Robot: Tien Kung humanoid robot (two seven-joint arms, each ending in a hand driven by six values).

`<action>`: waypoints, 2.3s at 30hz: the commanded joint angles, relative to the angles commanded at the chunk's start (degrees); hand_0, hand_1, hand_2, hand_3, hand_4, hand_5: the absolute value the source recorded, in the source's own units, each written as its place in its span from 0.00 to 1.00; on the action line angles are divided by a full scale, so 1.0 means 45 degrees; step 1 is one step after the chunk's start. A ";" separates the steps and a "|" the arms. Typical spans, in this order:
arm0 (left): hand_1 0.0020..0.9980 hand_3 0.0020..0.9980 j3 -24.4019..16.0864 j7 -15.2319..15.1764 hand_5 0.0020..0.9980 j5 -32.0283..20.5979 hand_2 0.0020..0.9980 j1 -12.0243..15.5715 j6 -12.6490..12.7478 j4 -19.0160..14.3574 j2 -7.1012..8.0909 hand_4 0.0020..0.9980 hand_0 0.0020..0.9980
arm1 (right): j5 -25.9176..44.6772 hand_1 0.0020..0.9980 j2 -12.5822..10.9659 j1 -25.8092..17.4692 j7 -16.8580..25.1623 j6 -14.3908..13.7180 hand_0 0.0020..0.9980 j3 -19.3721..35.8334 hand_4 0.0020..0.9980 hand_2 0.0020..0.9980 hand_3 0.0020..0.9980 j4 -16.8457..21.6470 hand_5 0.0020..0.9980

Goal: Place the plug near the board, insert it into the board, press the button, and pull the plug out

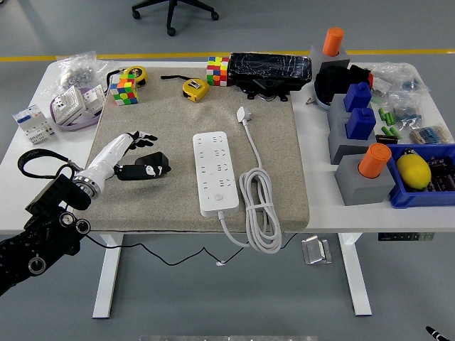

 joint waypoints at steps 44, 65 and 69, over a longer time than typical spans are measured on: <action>0.37 0.51 0.1953 0.0153 0.10 -0.1019 0.39 -0.1329 0.0530 0.1129 -0.0084 0.66 0.40 | -0.0068 0.67 -0.0063 0.0070 -0.0004 -0.0013 0.62 -0.0023 0.98 0.64 0.57 0.0128 0.59; 0.40 0.52 0.3493 -0.1117 0.06 -0.1907 0.40 -0.2235 0.0366 0.0627 -0.0495 0.62 0.45 | -0.0029 0.67 -0.0058 0.0074 -0.0001 -0.0005 0.62 -0.0101 0.98 0.64 0.57 0.0123 0.59; 0.41 0.52 0.3808 -0.1158 0.06 -0.1751 0.41 -0.2470 0.0688 0.0913 -0.0677 0.62 0.46 | -0.0009 0.67 -0.0040 0.0090 0.0002 -0.0003 0.62 -0.0116 0.98 0.64 0.57 0.0121 0.59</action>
